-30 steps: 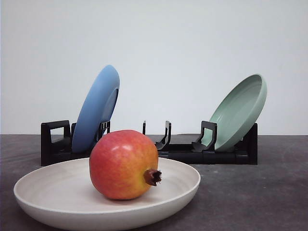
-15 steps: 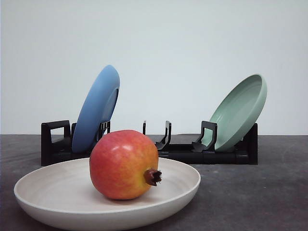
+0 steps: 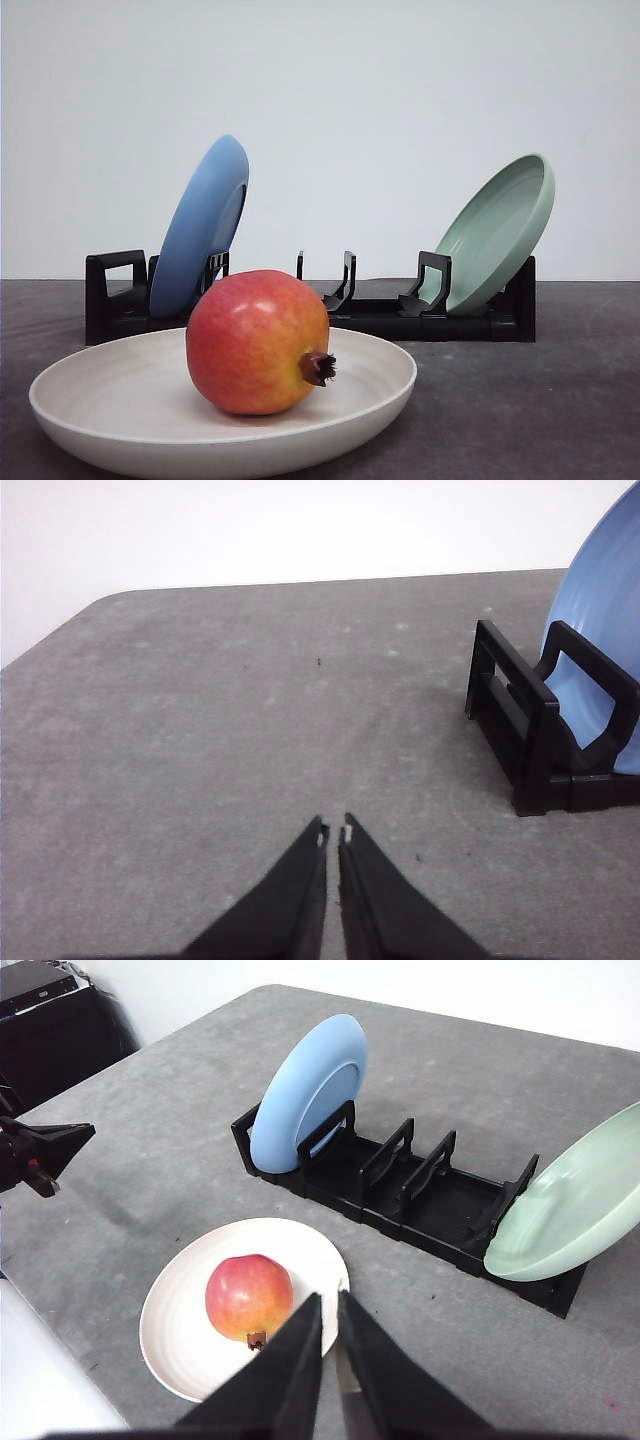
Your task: Place pomegranate in white plate
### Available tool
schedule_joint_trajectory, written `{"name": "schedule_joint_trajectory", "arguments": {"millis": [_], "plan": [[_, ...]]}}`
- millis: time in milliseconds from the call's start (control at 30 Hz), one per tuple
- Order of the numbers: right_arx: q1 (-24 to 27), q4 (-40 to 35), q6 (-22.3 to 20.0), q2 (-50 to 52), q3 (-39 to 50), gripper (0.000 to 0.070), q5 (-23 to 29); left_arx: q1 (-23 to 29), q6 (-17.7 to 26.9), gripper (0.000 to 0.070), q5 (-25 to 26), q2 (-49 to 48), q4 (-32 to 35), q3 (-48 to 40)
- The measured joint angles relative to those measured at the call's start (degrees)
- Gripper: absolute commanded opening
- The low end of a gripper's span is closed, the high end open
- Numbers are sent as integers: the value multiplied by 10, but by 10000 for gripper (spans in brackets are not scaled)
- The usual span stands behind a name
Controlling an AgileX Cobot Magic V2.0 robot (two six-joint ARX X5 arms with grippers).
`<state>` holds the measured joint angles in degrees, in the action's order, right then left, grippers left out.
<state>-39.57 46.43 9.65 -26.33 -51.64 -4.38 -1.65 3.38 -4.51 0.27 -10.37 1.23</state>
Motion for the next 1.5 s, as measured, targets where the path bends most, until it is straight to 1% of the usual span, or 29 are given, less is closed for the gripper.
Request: {"name": "schedule_joint_trajectory", "arguments": {"millis": [133,200,300,400,500,633,733,800,867,933,1067,1133,1233,1367,1500], "plan": [[1,0,0,1,0,22,0,0,0,0,0,0,0,0],[13,-1,0,4,0,22,-2,0,0,0,0,0,0,0],[60,-2,-2,8,0,22,-16,0,0,0,0,0,0,0],[136,-24,-27,9,8,22,-15,0,0,0,0,0,0,0],[217,-82,-84,20,53,22,-14,0,0,0,0,0,0,0],[301,-195,-163,56,159,22,-13,0,0,0,0,0,0,0],[345,-290,-197,95,252,22,-13,0,0,0,0,0,0,0],[367,-348,-201,122,313,22,-13,0,0,0,0,0,0,0],[381,-395,-195,144,371,22,-13,0,0,0,0,0,0,0],[391,-424,-184,163,426,22,-13,0,0,0,0,0,0,0],[401,-433,-174,189,486,22,-5,0,0,0,0,0,0,0],[404,-433,-171,202,497,22,9,0,0,0,0,0,0,0],[404,-432,-164,226,505,22,13,0,0,0,0,0,0,0],[404,-367,-163,248,506,22,16,0,0,0,0,0,0,0],[404,-375,-163,261,507,22,23,0,0,0,0,0,0,0]]}}
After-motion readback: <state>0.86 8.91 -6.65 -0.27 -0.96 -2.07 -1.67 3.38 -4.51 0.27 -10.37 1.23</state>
